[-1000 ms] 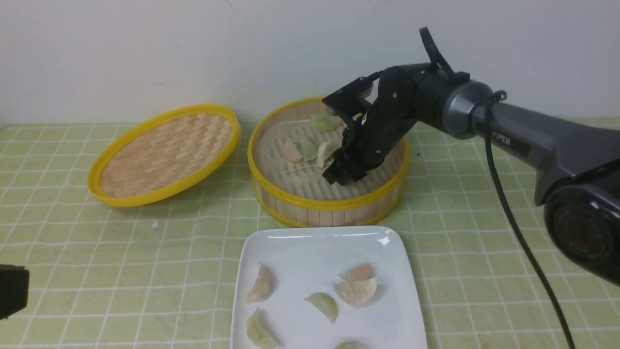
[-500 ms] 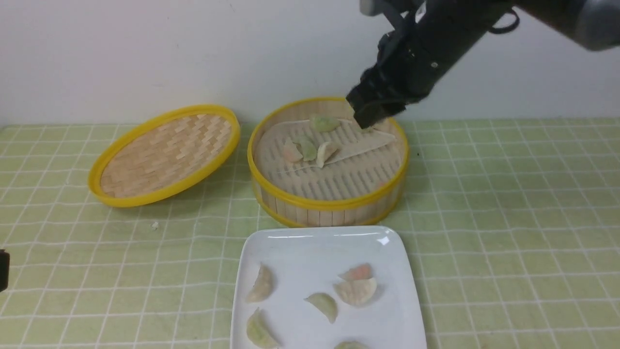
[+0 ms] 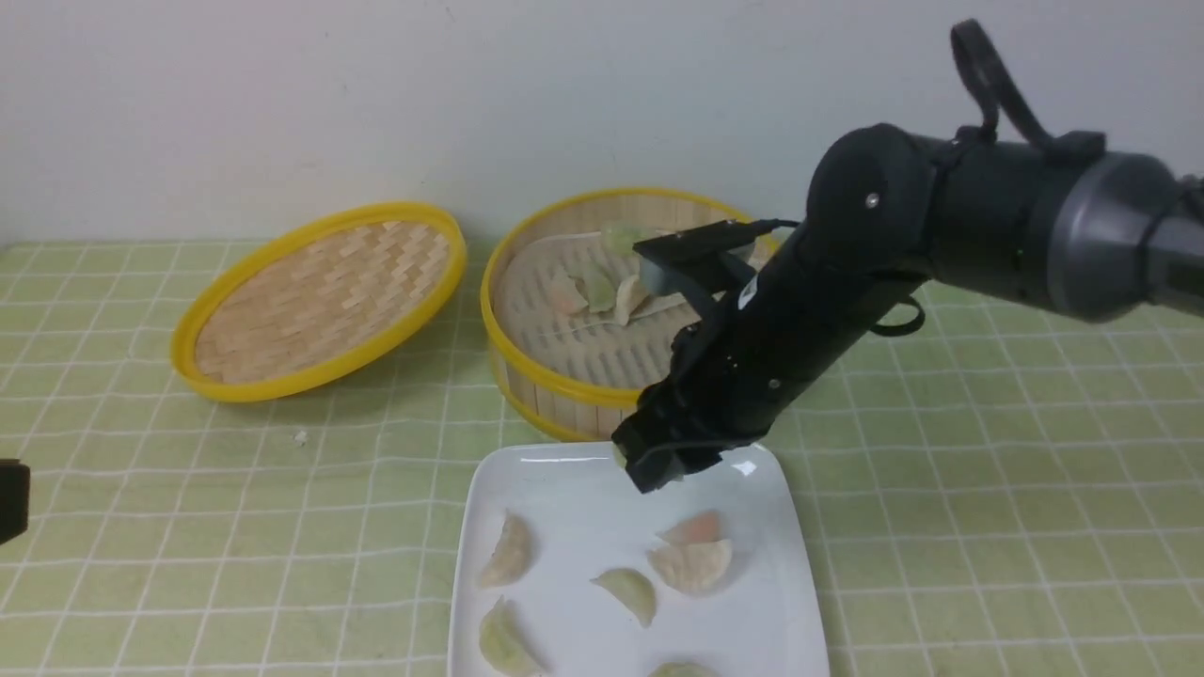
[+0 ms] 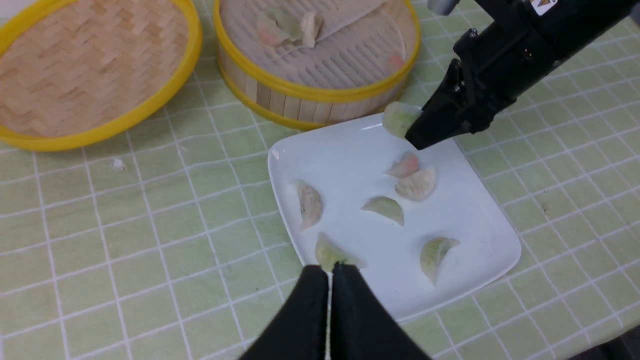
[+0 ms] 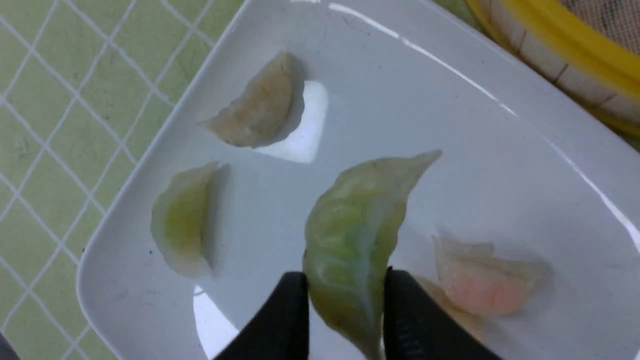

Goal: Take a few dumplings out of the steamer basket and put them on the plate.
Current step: Use the right arm to put the dumpling into the plate, then use the right arm to grab a dumpling from inside the steamer

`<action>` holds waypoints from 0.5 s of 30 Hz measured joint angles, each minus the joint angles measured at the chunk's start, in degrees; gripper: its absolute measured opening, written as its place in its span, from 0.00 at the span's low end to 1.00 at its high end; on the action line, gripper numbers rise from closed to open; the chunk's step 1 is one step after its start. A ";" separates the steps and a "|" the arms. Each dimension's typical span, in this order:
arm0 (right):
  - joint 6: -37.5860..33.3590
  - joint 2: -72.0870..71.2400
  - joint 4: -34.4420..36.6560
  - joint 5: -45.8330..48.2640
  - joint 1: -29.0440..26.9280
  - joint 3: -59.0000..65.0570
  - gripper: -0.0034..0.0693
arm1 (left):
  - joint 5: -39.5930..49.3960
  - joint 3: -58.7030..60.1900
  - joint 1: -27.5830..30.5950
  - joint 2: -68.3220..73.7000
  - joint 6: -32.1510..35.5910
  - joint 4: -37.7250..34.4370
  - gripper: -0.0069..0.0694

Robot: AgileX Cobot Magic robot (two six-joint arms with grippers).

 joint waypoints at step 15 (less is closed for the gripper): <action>3.59 5.84 -11.90 2.83 -4.12 -21.42 0.74 | 0.83 0.55 0.00 0.00 0.04 -0.05 0.08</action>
